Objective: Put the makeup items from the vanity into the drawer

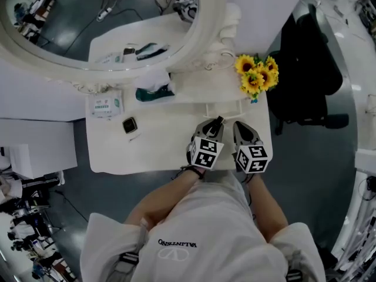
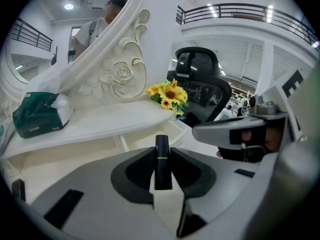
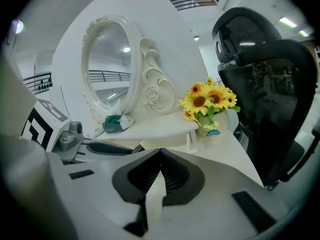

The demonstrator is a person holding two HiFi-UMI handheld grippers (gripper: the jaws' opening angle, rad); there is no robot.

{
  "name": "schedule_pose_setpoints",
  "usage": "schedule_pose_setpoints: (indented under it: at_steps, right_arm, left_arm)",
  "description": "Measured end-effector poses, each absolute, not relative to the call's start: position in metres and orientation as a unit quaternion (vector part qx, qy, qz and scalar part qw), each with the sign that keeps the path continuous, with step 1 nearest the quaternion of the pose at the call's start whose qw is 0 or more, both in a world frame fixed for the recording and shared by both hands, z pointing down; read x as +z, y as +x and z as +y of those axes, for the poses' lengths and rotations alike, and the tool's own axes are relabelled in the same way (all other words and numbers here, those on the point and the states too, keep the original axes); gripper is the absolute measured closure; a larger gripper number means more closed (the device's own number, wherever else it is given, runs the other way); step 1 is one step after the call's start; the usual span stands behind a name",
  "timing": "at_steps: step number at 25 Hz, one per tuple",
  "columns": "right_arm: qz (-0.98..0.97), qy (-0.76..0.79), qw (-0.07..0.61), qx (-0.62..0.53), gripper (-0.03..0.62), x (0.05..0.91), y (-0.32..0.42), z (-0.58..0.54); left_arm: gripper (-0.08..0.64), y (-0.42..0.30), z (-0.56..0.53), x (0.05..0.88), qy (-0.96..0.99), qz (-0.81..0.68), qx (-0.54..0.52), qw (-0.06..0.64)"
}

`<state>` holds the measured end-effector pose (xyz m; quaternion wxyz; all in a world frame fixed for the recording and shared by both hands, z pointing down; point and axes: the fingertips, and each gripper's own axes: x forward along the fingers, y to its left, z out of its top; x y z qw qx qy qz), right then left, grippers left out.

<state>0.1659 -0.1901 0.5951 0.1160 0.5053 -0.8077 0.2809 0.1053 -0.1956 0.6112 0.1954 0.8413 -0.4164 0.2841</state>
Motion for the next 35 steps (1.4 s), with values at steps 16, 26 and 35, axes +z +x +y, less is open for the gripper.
schedule_pose_setpoints:
  at_steps: [16, 26, 35]
  right_arm:
    - [-0.821, 0.499, 0.112, 0.254, 0.580, 0.581, 0.162, -0.236]
    - [-0.820, 0.498, 0.114, 0.257, 0.580, 0.585, 0.163, -0.246]
    - [-0.819, 0.497, 0.115, 0.262, 0.580, 0.589, 0.163, -0.246]
  left_arm:
    - [0.460, 0.119, -0.236, 0.606, 0.833, -0.433, 0.282, 0.197]
    - [0.460, 0.123, -0.246, 0.608, 0.829, -0.436, 0.288, 0.199]
    - [0.460, 0.124, -0.248, 0.612, 0.828, -0.436, 0.291, 0.201]
